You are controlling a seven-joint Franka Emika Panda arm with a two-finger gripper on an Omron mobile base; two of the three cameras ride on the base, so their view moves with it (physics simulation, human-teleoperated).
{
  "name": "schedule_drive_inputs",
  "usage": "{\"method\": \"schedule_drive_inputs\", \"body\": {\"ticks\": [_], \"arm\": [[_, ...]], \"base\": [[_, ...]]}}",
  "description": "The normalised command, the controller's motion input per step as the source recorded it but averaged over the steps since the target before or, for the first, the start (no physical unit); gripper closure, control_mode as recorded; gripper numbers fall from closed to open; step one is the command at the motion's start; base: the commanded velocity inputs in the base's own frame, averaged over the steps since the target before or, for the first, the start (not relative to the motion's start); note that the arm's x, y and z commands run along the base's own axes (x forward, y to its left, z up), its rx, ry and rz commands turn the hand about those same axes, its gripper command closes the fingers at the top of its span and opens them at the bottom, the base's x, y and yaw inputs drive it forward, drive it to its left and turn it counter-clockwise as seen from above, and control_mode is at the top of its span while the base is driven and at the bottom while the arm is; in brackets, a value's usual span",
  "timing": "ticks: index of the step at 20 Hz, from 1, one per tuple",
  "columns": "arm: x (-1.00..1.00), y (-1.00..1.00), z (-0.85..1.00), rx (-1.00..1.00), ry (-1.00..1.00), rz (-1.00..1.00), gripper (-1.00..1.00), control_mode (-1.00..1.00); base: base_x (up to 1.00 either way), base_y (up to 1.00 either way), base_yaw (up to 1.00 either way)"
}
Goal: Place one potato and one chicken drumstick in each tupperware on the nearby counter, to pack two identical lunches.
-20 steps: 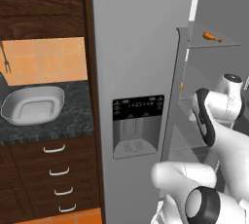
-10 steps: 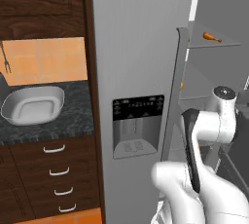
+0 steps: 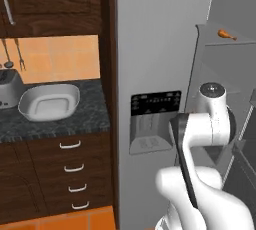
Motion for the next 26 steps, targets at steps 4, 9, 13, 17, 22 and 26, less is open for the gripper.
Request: {"method": "schedule_drive_inputs", "body": {"ticks": [4, 9, 13, 17, 22, 26], "arm": [[0.00, 0.00, 0.00, 0.00, 0.00, 0.00, 1.00, 1.00], [0.00, 0.00, 0.00, 0.00, 0.00, 0.00, 1.00, 1.00], [0.00, 0.00, 0.00, 0.00, 0.00, 0.00, 1.00, 1.00], [0.00, 0.00, 0.00, 0.00, 0.00, 0.00, 1.00, 1.00], [0.00, 0.00, 0.00, 0.00, 0.00, 0.00, 1.00, 1.00], [0.00, 0.00, 0.00, 0.00, 0.00, 0.00, 1.00, 1.00]], "base": [[-0.13, 0.98, 0.14], [0.00, 1.00, 0.26], [0.03, 1.00, 0.21], [0.58, 0.68, 0.02], [0.74, 0.26, -0.05], [0.72, 0.00, -0.08]]}}
